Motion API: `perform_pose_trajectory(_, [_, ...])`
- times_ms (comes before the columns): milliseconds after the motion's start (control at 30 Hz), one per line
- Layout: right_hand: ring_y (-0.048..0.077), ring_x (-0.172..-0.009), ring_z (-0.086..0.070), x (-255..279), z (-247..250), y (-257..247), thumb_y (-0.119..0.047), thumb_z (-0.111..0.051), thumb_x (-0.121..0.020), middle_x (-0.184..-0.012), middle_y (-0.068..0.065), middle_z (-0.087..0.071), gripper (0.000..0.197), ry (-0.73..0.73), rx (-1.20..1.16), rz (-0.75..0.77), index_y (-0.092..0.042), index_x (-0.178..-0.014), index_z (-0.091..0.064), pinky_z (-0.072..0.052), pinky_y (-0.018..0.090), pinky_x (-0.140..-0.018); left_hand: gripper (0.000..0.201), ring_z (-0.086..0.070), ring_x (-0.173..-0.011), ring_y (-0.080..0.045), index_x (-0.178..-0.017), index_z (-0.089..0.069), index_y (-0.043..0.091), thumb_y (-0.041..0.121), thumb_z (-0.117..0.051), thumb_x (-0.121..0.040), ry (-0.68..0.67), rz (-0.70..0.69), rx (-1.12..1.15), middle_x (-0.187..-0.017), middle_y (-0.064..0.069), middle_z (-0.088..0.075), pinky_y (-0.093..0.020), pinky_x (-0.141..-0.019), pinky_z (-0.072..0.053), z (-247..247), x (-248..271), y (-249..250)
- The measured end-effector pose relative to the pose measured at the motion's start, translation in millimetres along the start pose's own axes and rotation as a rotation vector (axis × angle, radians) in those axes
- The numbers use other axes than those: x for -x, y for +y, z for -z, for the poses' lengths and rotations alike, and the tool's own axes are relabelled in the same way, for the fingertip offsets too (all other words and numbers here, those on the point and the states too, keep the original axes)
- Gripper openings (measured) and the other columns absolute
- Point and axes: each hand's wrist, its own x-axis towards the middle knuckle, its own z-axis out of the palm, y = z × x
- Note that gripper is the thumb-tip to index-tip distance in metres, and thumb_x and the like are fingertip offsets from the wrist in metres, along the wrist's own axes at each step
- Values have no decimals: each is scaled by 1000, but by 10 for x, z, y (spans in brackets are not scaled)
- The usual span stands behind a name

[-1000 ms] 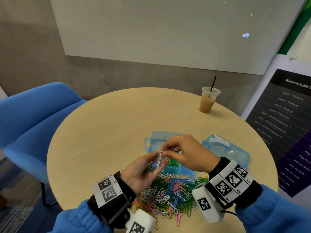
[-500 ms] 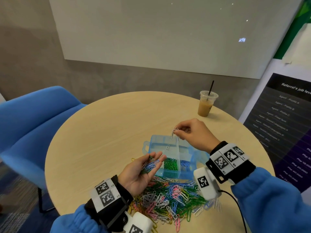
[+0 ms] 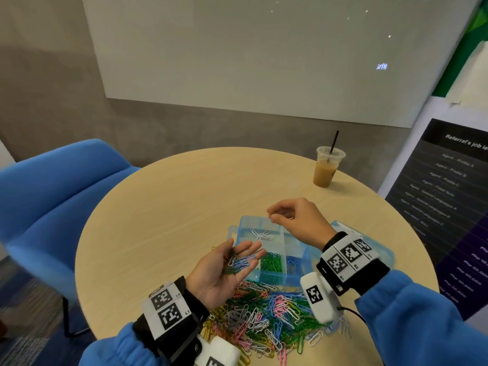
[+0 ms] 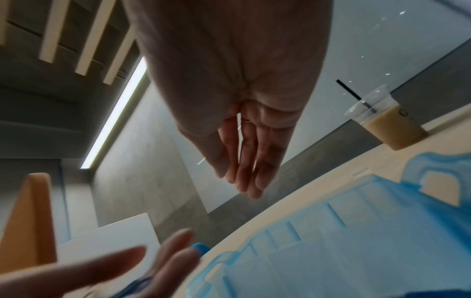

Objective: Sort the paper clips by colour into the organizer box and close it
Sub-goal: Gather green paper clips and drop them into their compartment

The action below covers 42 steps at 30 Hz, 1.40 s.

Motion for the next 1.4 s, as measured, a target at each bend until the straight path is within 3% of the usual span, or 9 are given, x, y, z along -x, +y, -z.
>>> perform_pose_trajectory(167, [0, -86, -65, 286, -3, -260, -20, -67, -90, -92, -9, -72, 11, -121, 20, 147, -20, -96, -76, -47, 12, -73, 63, -62, -113, -37, -119, -58, -12, 45, -36, -102, -41, 23, -34, -118, -27, -65, -44, -80, -54, -13, 44, 2])
perform_pose_trajectory(333, [8, -76, -57, 468, -149, -404, -32, -70, -87, -82, -5, -61, 18, -271, 161, 253, -16, -79, -73, -39, 16, -64, 73, -61, -111, -37, -113, -58, -16, 52, -36, -100, -59, 33, -31, -118, -33, -62, -50, -80, -53, -27, 60, -19])
perform_pose_trajectory(500, [15, -77, -53, 498, -276, -418, -35, -73, -82, -85, 2, -57, 27, -238, 236, 185, -10, -74, -68, -40, 27, -69, 73, -62, -93, -31, -113, -58, -15, 53, -34, -100, -94, 42, -10, -110, -27, -63, -43, -85, -53, -29, 61, -51])
perform_pose_trajectory(733, [17, -78, -58, 518, -279, -488, -24, -71, -83, -88, 2, -60, 14, -198, 130, 85, -14, -73, -70, -49, 34, -72, 66, -63, -102, -32, -115, -58, -14, 46, -35, -102, -80, 45, -17, -120, -26, -63, -50, -82, -53, -56, 53, -90])
perform_pose_trajectory(867, [14, -76, -58, 440, -137, -435, -24, -72, -84, -86, -4, -61, 16, -6, 46, 35, -20, -69, -66, -48, 27, -68, 70, -62, -111, -39, -122, -51, -15, 48, -30, -102, -51, 25, -15, -119, -30, -63, -44, -82, -52, -37, 41, -47])
perform_pose_trajectory(1067, [9, -79, -51, 415, -44, -254, -33, -66, -88, -96, -5, -61, 16, 34, 274, -17, -22, -77, -68, -48, 31, -77, 70, -60, -116, -39, -129, -47, -13, 48, -28, -103, 14, -24, 18, -119, -29, -63, -40, -85, -54, 42, -24, -15])
perform_pose_trajectory(1233, [6, -82, -51, 562, -131, -357, -34, -70, -86, -93, -8, -57, 10, -89, 139, 296, -24, -85, -73, -35, 13, -70, 69, -61, -113, -38, -124, -52, -15, 47, -32, -102, -11, -48, 50, -118, -32, -62, -41, -84, -55, 5, 19, -16])
perform_pose_trajectory(1333, [4, -88, -51, 628, -247, -429, -31, -72, -84, -93, -9, -54, 6, -225, 136, 424, -25, -86, -74, -43, 22, -73, 68, -65, -95, -36, -119, -56, -14, 48, -33, -101, -14, -38, 33, -118, -33, -61, -34, -74, -58, -18, 43, -18])
perform_pose_trajectory(1400, [5, -92, -51, 635, -313, -440, -31, -71, -85, -95, -9, -54, 7, -227, 201, 429, -25, -87, -74, -48, 34, -79, 68, -58, -99, -35, -122, -55, -13, 48, -33, -101, -14, -25, 26, -114, -30, -58, -34, -79, -52, -19, 51, -24])
